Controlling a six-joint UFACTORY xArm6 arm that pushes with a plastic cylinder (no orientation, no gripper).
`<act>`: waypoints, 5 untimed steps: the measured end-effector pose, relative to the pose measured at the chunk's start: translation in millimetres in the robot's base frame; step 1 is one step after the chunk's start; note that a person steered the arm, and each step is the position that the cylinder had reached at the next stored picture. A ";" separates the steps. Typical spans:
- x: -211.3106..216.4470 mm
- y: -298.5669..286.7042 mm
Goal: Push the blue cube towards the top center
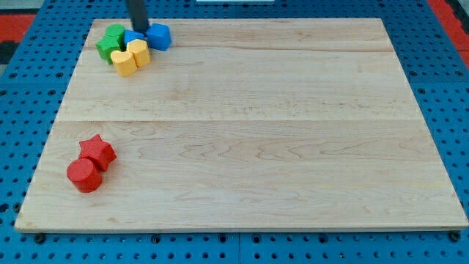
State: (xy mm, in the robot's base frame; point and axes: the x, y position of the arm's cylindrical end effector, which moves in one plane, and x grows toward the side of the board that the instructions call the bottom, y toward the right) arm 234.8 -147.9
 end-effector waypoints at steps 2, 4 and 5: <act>-6.0 57.1; -2.7 -57.8; 16.6 -11.9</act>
